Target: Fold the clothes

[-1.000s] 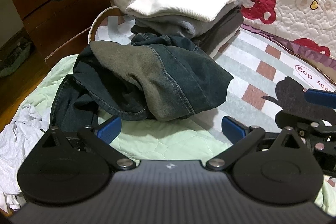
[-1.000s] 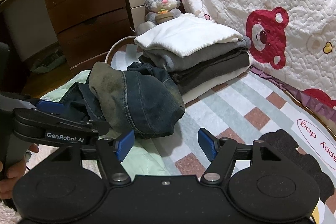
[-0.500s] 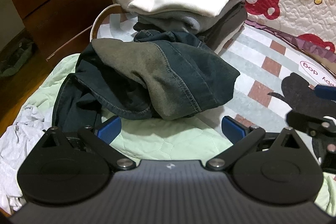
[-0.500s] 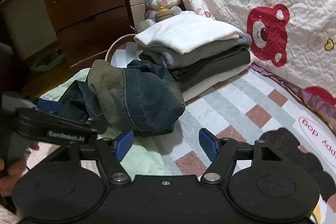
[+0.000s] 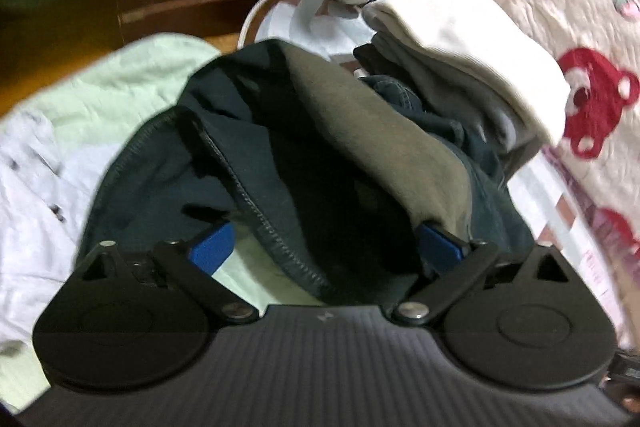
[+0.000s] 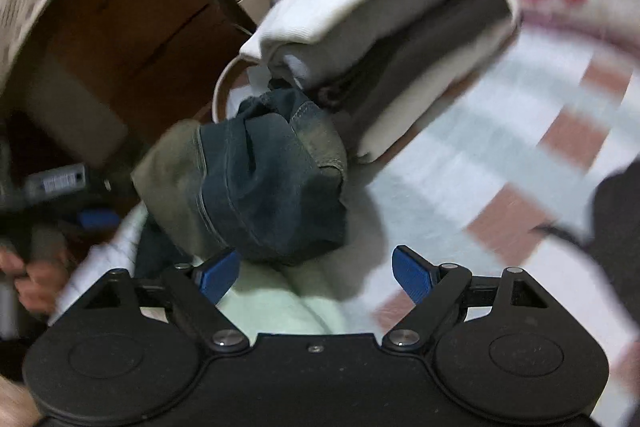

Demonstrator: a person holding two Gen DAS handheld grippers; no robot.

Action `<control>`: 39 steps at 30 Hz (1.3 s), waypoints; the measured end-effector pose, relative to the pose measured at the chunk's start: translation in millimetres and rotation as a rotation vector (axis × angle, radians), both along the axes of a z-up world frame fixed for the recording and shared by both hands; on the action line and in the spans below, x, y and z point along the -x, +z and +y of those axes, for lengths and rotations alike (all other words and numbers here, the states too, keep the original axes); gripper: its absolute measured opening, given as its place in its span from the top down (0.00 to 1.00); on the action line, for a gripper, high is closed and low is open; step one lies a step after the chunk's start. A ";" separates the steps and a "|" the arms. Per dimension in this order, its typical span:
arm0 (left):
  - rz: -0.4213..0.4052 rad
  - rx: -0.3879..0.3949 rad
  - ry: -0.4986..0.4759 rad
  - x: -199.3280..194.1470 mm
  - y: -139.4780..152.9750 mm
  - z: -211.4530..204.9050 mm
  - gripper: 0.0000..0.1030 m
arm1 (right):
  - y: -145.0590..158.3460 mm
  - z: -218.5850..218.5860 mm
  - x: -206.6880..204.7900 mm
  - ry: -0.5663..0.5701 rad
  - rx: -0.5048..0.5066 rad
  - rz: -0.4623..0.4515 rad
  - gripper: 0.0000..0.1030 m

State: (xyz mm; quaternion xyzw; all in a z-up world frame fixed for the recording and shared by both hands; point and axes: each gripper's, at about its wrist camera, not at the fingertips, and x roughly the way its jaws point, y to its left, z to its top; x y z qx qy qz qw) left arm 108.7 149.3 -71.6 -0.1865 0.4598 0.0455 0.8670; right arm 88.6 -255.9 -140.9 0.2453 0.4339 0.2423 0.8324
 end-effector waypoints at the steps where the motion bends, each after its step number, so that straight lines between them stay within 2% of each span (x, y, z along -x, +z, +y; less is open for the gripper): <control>1: 0.004 0.036 0.013 -5.6 -2.8 6.7 0.17 | -5.8 2.2 -9.8 -0.009 -0.042 0.036 0.16; 5: 0.001 0.118 0.032 -20.9 -8.1 10.6 0.26 | -22.6 17.6 -46.2 -0.041 -0.131 0.155 0.16; 10: -0.038 0.167 0.075 -29.6 -4.7 22.0 0.25 | -42.8 18.2 -80.9 -0.116 -0.255 0.281 0.16; 15: -0.060 0.218 0.155 -41.0 -10.3 40.3 0.19 | -62.9 25.0 -103.1 -0.184 -0.307 0.328 0.16; 16: -0.062 0.217 0.166 -44.4 -12.0 42.7 0.18 | -67.3 29.2 -102.4 -0.192 -0.341 0.327 0.20; 17: -0.065 0.216 0.176 -48.0 -13.7 45.0 0.17 | -71.6 33.4 -101.7 -0.201 -0.374 0.326 0.32; 19: -0.072 0.214 0.191 -54.7 -17.4 50.1 0.15 | -80.7 40.7 -98.8 -0.219 -0.452 0.329 0.43; 20: -0.080 0.214 0.199 -57.4 -18.8 53.0 0.14 | -85.6 43.1 -95.3 -0.230 -0.505 0.339 0.56; 21: -0.088 0.211 0.203 -59.1 -19.7 55.7 0.14 | -88.1 45.5 -90.6 -0.232 -0.539 0.338 0.63; 22: -0.096 0.208 0.208 -60.7 -20.7 58.4 0.12 | -88.7 47.9 -85.1 -0.226 -0.561 0.328 0.74; 23: -0.102 0.208 0.211 -62.2 -21.8 60.9 0.11 | -89.3 50.4 -79.6 -0.219 -0.582 0.318 0.78; 25: -0.093 0.216 0.201 -64.9 -25.6 63.4 0.10 | -77.9 54.9 -65.5 -0.151 -0.578 0.225 0.83; 26: -0.087 0.216 0.185 -63.1 -28.1 60.5 0.10 | -70.4 57.2 -58.1 -0.108 -0.569 0.168 0.83; 28: -0.076 0.214 0.154 -59.6 -33.1 54.7 0.10 | -57.9 58.1 -40.7 -0.008 -0.625 0.078 0.83; 30: -0.066 0.213 0.122 -56.1 -38.1 48.8 0.10 | -47.6 57.4 -24.1 0.075 -0.698 0.041 0.84; 33: -0.049 0.211 0.075 -50.8 -45.6 40.1 0.12 | -31.2 55.7 0.8 0.158 -0.720 0.017 0.85; 35: -0.039 0.209 0.043 -47.3 -50.6 34.2 0.19 | -10.6 44.6 18.8 0.186 -0.709 -0.029 0.92; 36: -0.033 0.209 0.028 -45.5 -53.1 31.3 0.28 | -0.3 37.2 26.3 0.182 -0.703 -0.055 0.98; 37: -0.028 0.208 0.012 -43.7 -55.6 28.4 0.37 | 8.9 29.2 33.2 0.166 -0.698 -0.080 0.97; 38: -0.022 0.207 -0.004 -42.0 -58.1 25.5 0.40 | 18.1 21.2 40.1 0.149 -0.693 -0.106 0.97; 39: -0.017 0.206 -0.020 -40.2 -60.6 22.6 0.42 | 25.8 14.3 46.5 0.120 -0.640 -0.121 0.97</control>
